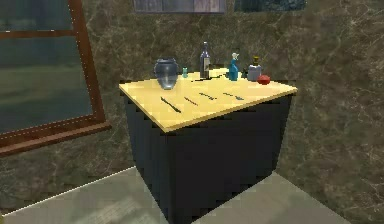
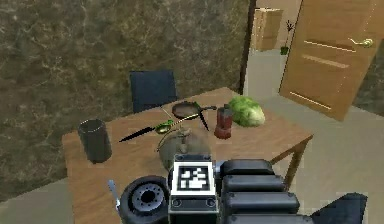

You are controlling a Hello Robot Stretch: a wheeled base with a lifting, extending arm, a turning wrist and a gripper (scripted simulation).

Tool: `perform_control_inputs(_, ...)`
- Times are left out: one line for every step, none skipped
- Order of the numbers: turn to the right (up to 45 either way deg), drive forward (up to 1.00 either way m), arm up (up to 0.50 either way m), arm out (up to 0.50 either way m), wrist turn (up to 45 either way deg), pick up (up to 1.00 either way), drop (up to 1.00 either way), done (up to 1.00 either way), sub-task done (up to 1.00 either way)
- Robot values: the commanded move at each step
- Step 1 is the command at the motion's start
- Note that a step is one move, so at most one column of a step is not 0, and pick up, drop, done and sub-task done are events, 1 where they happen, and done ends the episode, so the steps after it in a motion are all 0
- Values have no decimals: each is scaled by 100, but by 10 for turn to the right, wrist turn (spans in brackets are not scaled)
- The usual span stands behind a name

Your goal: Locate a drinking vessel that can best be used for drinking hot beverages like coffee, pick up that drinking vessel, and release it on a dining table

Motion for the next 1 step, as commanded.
perform_control_inputs(-180,0,0,0,0,0,0,0,0)
